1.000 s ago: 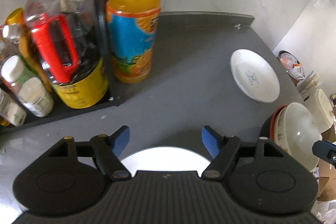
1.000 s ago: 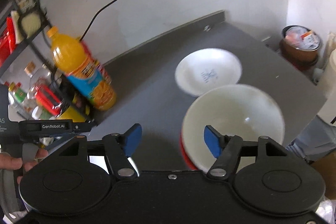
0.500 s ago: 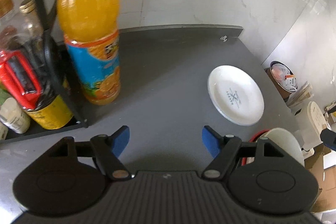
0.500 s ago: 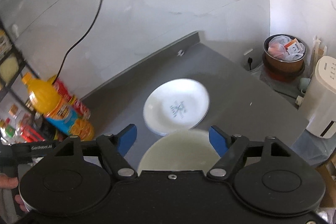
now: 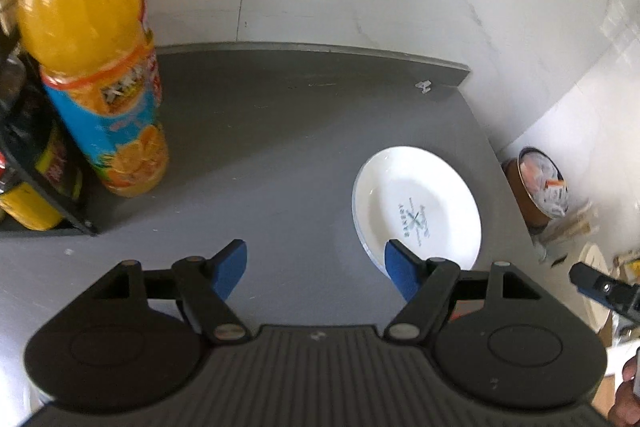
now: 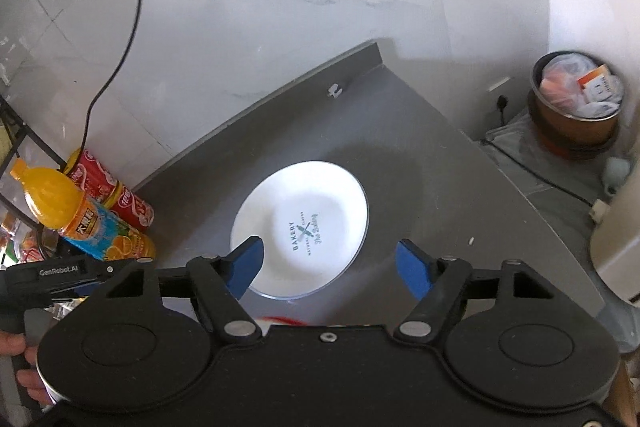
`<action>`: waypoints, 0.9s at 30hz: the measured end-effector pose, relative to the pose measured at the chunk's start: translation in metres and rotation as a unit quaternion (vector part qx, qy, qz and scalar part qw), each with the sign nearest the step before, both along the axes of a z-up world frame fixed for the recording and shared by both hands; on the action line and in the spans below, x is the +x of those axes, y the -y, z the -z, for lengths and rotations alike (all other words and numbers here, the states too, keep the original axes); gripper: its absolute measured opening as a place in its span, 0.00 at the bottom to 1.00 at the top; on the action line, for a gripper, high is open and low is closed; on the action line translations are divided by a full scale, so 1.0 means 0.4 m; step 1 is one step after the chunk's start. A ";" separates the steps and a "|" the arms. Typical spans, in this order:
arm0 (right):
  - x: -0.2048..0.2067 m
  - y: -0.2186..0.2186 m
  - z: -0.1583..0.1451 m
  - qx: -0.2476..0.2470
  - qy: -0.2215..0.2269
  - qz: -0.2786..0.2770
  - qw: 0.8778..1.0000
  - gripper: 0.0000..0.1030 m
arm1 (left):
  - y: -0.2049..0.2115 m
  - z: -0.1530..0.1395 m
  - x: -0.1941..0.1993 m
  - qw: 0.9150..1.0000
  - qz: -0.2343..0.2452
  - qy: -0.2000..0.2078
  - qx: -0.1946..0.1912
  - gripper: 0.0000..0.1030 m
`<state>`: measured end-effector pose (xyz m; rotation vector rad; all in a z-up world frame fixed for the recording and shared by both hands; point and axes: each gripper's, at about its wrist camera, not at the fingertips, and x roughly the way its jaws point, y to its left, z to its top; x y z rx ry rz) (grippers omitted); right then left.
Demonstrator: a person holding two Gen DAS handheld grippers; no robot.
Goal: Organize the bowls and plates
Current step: 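Move both grippers to the rim of the white 'Bakery' plate, then close both grippers on the 'Bakery' plate rim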
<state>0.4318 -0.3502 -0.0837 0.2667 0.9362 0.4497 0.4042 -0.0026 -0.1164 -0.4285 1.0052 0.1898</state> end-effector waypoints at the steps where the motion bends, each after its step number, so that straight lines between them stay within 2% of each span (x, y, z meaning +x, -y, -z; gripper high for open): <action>1: 0.015 0.002 0.010 0.003 -0.005 -0.003 1.000 0.64 | 0.004 0.005 0.011 1.000 -0.007 -0.004 0.001 0.71; 6: 0.093 0.010 0.057 0.005 -0.025 -0.027 0.999 0.60 | 0.025 0.045 0.067 0.999 -0.033 -0.017 -0.014 0.68; 11: 0.160 0.010 0.099 0.002 -0.045 -0.049 0.998 0.55 | 0.047 0.079 0.124 0.999 -0.039 -0.029 -0.018 0.54; 17: 0.221 -0.008 0.141 0.006 -0.070 -0.074 0.995 0.47 | 0.060 0.123 0.177 0.997 -0.049 -0.041 -0.041 0.45; 21: 0.256 -0.032 0.181 -0.001 -0.090 -0.089 0.992 0.40 | 0.072 0.157 0.215 0.996 -0.053 -0.058 -0.033 0.42; 23: 0.267 -0.041 0.202 -0.001 -0.100 -0.098 0.990 0.37 | 0.073 0.176 0.229 0.996 -0.057 -0.065 -0.029 0.37; 27: 0.284 -0.068 0.240 -0.010 -0.119 -0.104 0.987 0.36 | 0.064 0.214 0.246 0.994 -0.071 -0.080 -0.025 0.31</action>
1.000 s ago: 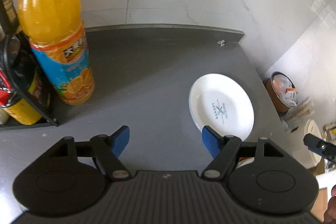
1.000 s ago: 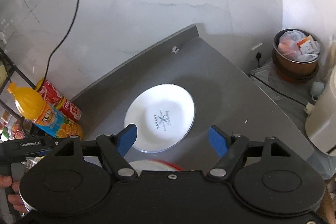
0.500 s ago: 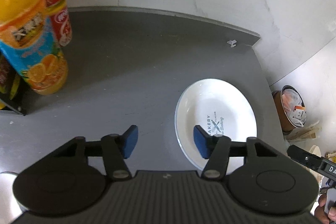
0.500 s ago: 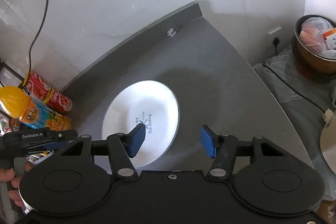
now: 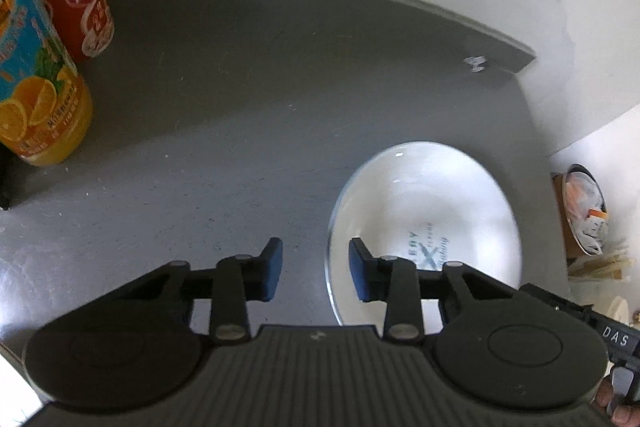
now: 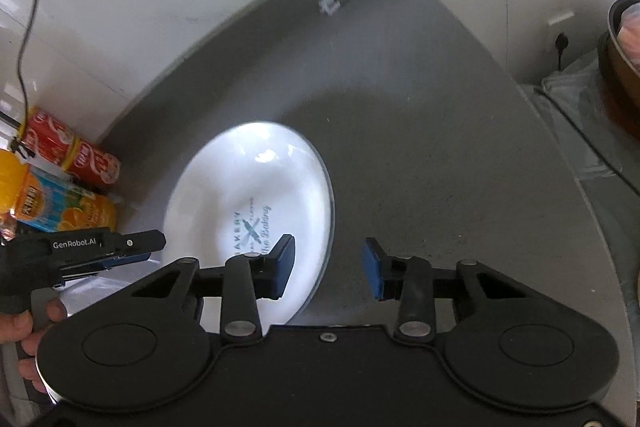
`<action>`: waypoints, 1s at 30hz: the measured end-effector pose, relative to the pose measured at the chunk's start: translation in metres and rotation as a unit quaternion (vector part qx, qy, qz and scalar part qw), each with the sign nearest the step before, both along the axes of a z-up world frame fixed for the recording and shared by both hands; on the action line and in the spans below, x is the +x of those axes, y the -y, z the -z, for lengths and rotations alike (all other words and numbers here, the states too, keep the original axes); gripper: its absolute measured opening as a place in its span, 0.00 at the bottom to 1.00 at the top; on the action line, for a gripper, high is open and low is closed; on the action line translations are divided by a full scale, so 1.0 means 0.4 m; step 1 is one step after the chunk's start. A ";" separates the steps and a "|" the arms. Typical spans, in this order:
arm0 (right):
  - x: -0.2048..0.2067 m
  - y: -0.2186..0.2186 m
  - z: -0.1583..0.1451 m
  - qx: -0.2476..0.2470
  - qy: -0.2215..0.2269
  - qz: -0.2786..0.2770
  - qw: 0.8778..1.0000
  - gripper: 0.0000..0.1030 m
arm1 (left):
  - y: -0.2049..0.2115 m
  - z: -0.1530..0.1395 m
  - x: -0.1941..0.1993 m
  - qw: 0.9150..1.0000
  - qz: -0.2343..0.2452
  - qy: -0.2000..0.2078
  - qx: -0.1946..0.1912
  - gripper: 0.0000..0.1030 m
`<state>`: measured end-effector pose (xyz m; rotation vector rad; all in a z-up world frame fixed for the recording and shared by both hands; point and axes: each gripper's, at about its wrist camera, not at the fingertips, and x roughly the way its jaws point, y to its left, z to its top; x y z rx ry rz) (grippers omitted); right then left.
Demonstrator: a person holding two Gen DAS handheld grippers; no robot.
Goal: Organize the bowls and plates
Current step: 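Close both grippers on the 'Bakery' plate rim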
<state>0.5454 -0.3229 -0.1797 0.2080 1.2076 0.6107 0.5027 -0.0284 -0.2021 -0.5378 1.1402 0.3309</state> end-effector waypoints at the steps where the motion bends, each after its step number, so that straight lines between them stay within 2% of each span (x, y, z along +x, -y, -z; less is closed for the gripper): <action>1: 0.004 -0.006 0.010 -0.003 -0.004 -0.002 1.000 0.35 | -0.005 0.012 0.003 1.000 -0.007 -0.003 -0.004 0.29; 9: 0.021 -0.030 0.053 -0.003 -0.030 -0.008 1.000 0.21 | -0.011 0.053 0.024 0.999 -0.019 -0.001 -0.036 0.23; 12: 0.027 -0.042 0.055 -0.001 -0.029 -0.013 1.000 0.17 | -0.009 0.061 0.028 0.999 -0.015 0.006 -0.050 0.12; 14: 0.029 -0.051 0.057 0.003 -0.029 -0.021 0.999 0.11 | -0.007 0.061 0.030 0.999 -0.007 0.009 -0.049 0.12; 20: 0.018 -0.057 0.026 0.004 0.009 -0.038 0.999 0.09 | -0.009 0.047 0.032 0.999 0.002 0.016 -0.049 0.10; 30: -0.008 -0.040 -0.049 0.023 0.043 -0.030 0.998 0.09 | -0.013 -0.030 0.019 0.998 0.009 0.038 -0.054 0.10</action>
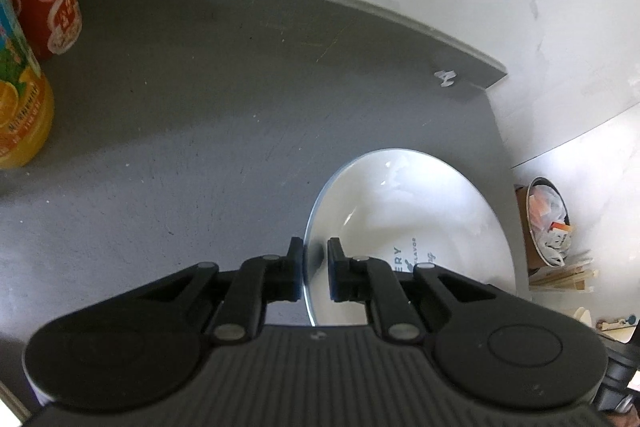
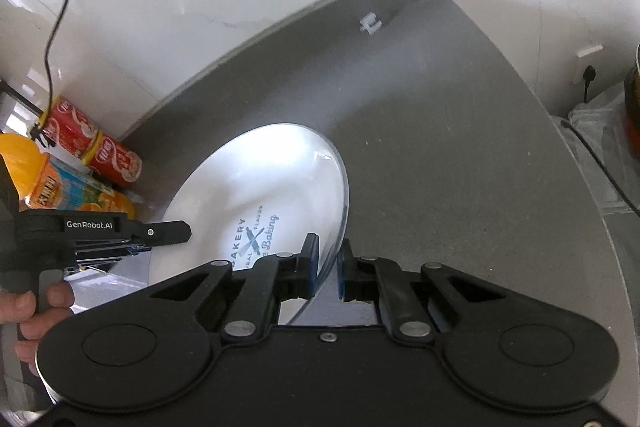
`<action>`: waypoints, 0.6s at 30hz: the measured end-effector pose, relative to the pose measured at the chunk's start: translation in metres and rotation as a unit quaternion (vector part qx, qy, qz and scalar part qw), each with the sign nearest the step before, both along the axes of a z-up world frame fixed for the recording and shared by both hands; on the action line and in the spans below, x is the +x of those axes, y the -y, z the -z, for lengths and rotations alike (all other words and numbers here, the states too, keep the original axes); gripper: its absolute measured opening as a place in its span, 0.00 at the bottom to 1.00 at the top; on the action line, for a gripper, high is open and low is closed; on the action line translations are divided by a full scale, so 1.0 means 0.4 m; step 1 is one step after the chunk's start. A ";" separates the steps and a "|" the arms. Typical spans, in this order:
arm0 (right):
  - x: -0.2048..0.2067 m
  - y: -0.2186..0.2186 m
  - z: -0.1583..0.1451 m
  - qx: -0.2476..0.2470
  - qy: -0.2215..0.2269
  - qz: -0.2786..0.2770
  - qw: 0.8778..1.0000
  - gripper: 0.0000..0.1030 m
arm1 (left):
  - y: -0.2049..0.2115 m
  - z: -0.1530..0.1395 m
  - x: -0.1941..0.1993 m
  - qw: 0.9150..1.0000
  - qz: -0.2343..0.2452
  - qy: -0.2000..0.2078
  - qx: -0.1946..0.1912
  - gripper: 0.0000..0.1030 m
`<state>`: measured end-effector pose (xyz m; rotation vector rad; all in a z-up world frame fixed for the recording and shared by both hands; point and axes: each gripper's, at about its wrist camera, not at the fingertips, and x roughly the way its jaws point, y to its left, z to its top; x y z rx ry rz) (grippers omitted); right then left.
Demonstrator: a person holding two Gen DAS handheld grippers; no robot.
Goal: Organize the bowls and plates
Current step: 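Close both grippers on the 'Bakery' plate rim, then lift the 'Bakery' plate with both grippers over the 'Sweet' plate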
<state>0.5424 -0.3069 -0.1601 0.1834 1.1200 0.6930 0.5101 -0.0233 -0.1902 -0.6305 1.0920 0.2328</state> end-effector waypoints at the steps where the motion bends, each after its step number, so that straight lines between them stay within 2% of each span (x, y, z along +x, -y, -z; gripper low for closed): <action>1: -0.005 0.001 -0.010 0.002 0.004 0.001 1.000 0.09 | 0.001 -0.010 -0.004 1.000 0.000 0.003 0.001 0.10; 8: -0.053 0.018 -0.092 0.015 0.034 0.010 0.999 0.09 | -0.009 -0.083 -0.029 1.000 0.011 0.019 -0.003 0.10; 18: -0.160 0.015 -0.177 0.009 0.061 0.040 0.997 0.09 | -0.025 -0.168 -0.096 0.998 0.046 0.047 -0.014 0.10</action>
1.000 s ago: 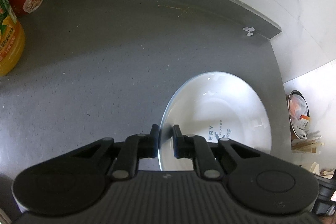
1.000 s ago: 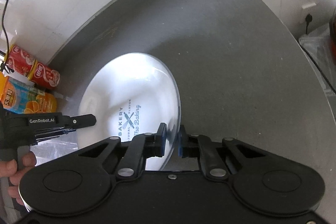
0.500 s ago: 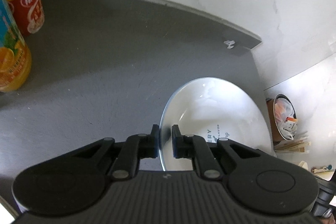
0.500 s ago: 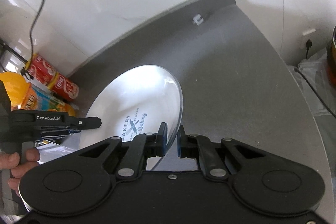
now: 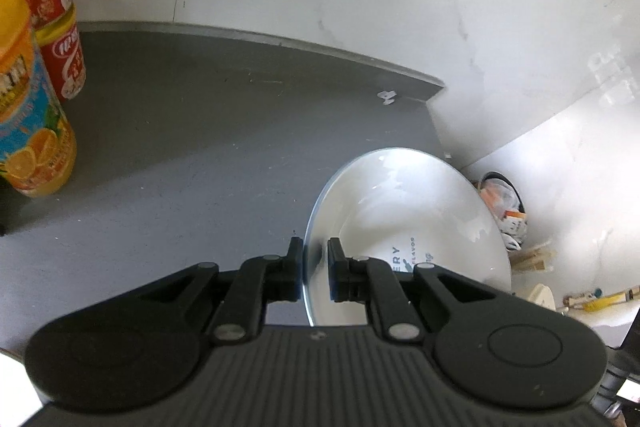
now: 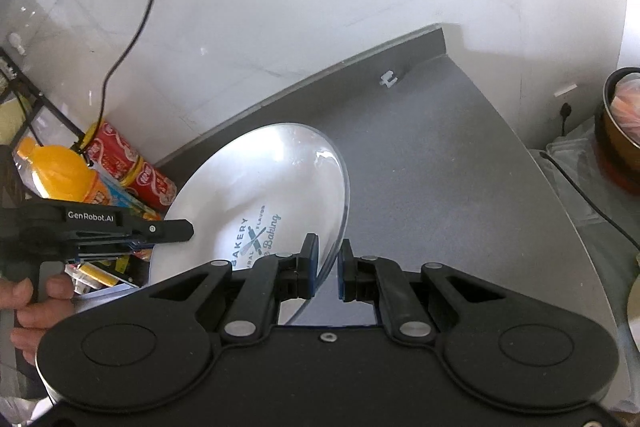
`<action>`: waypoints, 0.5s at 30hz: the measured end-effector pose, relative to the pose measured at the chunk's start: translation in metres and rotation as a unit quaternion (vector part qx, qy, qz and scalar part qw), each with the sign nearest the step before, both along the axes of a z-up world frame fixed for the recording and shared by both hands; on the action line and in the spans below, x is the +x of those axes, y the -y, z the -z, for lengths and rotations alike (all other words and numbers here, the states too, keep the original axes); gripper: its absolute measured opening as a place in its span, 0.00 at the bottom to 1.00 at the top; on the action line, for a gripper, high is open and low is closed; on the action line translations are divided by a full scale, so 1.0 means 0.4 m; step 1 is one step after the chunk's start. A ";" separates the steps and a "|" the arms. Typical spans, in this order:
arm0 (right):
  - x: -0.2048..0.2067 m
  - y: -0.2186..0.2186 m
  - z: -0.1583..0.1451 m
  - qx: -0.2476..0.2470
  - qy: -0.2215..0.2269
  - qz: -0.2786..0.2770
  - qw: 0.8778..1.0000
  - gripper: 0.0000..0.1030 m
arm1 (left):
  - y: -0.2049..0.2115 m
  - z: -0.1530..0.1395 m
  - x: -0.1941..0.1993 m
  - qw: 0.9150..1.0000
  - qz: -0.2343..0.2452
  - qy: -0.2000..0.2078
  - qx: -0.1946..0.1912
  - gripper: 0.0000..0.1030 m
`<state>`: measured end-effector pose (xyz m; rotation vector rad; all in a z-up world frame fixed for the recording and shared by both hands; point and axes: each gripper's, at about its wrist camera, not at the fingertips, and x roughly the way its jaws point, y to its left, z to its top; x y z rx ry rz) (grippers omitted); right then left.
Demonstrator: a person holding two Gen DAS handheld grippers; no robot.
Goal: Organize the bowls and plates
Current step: 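Lift the 'Bakery' plate with both grippers over the 'Sweet' plate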
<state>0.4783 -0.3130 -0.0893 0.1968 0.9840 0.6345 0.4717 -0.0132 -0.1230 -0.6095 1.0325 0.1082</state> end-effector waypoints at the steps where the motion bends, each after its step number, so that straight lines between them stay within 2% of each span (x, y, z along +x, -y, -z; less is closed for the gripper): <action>1: -0.013 -0.005 -0.007 0.000 0.004 0.001 1.000 0.09 | -0.006 -0.009 -0.009 1.000 0.004 0.004 0.000 0.10; 15: -0.207 -0.118 -0.070 0.001 0.026 0.013 1.000 0.09 | -0.144 -0.082 -0.172 0.999 0.024 0.028 -0.001 0.10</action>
